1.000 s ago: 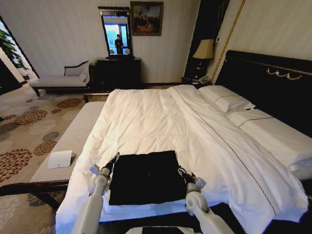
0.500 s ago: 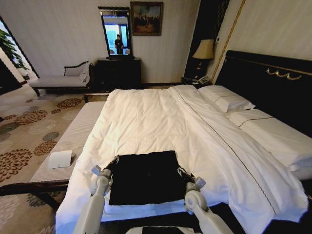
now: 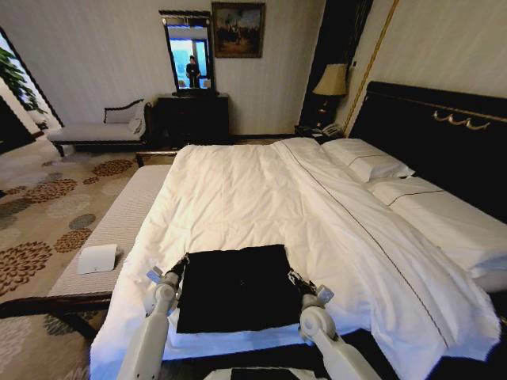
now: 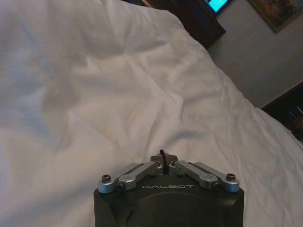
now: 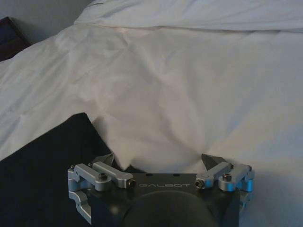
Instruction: Fold the clothes on the bed.
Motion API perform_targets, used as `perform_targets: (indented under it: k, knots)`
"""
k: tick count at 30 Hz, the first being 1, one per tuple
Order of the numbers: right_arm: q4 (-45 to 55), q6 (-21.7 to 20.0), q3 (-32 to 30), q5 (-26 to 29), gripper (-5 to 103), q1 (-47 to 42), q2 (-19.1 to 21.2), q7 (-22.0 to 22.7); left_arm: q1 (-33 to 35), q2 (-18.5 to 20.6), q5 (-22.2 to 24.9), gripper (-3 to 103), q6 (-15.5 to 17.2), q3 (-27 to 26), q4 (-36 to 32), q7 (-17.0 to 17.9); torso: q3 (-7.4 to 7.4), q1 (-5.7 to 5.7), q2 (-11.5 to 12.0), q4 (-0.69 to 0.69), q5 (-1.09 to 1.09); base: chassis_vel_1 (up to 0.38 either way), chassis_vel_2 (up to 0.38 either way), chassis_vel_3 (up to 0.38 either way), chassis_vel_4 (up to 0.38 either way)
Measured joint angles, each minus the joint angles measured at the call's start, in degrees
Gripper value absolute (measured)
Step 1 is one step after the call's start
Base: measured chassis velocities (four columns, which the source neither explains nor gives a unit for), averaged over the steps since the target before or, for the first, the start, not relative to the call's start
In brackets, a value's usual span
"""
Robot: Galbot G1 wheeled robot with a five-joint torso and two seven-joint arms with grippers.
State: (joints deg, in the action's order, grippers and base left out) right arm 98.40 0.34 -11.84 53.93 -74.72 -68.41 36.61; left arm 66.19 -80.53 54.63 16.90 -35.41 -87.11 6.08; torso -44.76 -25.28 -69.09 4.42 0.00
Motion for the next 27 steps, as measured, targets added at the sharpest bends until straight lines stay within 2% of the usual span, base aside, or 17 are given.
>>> perform_targets:
  k: [4,5,10,11,15,16,20,27]
  knots:
    - [-3.6,0.1,0.1,1.3,100,4.0,1.2,-4.5,0.4,0.2,0.5,0,0.1,-0.3,-1.5,0.0,0.0,0.0,0.0,0.0,0.0,0.0,0.0,0.0,0.0]
    - [-3.6,0.1,0.1,1.3,100,4.0,1.2,-4.5,0.4,0.2,0.5,0,0.1,-0.3,-1.5,0.0,0.0,0.0,0.0,0.0,0.0,0.0,0.0,0.0,0.0]
    - [-10.1,2.7,0.5,8.5,100,9.8,2.7,-19.7,0.8,0.4,0.8,0,0.2,-0.7,-2.1,0.3,0.0,0.0,0.0,-0.01,0.0,0.0,0.0,0.0,0.0]
    - [-10.1,2.7,0.5,8.5,100,9.8,2.7,-19.7,0.8,0.4,0.8,0,0.2,-0.7,-2.1,0.3,0.0,0.0,0.0,-0.01,0.0,0.0,0.0,0.0,0.0]
    - [-16.3,3.3,1.0,11.0,100,13.7,1.2,-28.0,1.2,0.4,0.8,0,0.2,-1.0,-2.7,0.4,0.0,0.0,0.0,-0.01,0.0,0.0,0.0,0.0,0.0]
    - [-16.3,3.3,1.0,11.0,100,13.7,1.2,-28.0,1.2,0.4,0.8,0,0.2,-1.0,-2.7,0.4,0.0,0.0,0.0,-0.01,0.0,0.0,0.0,0.0,0.0]
    - [-20.9,3.0,1.3,12.6,100,15.9,-0.1,-33.4,1.4,0.7,1.2,0,0.2,-1.7,-3.1,0.9,-0.01,0.0,0.0,-0.01,-0.01,0.0,0.0,0.0,0.0]
    - [-23.4,3.0,1.2,15.2,100,16.6,-1.3,-37.2,1.9,1.1,1.4,0,0.2,-2.1,-3.5,1.1,0.01,0.0,0.0,0.0,-0.01,0.0,0.0,0.0,0.0]
